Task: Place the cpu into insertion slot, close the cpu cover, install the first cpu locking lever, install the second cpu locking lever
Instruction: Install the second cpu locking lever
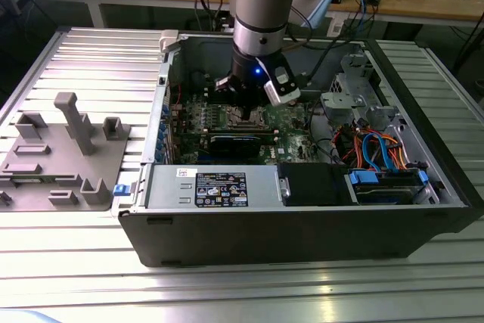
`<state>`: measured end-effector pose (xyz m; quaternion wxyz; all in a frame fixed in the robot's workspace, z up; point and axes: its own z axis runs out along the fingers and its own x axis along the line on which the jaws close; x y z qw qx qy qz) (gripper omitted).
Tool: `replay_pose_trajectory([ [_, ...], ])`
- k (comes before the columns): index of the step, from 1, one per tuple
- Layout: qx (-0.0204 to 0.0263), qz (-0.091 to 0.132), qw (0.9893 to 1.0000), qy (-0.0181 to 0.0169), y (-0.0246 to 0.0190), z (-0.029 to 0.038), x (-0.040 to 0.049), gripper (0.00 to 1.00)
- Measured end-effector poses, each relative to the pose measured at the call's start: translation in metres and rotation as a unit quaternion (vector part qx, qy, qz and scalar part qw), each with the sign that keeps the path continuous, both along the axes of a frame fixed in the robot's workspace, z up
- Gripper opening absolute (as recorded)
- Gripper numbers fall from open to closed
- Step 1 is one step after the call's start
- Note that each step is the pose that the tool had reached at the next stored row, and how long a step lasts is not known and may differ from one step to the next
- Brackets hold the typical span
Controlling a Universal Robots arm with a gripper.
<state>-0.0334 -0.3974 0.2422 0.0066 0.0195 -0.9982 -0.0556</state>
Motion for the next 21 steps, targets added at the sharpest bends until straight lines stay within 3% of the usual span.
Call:
replay_pose_trajectory([
  [7,0.0056,0.000,1.0000,0.0034,-0.0049,-0.0033,-0.0159,0.11],
  [12,0.0259,0.000,0.9997,0.0038,-0.0130,-0.0068,-0.0193,0.11],
  [17,0.0313,0.000,0.9995,0.0039,-0.0163,-0.0118,-0.0230,0.11],
  [21,0.0409,0.000,0.9992,0.0040,-0.0164,-0.0174,-0.0255,0.11],
])
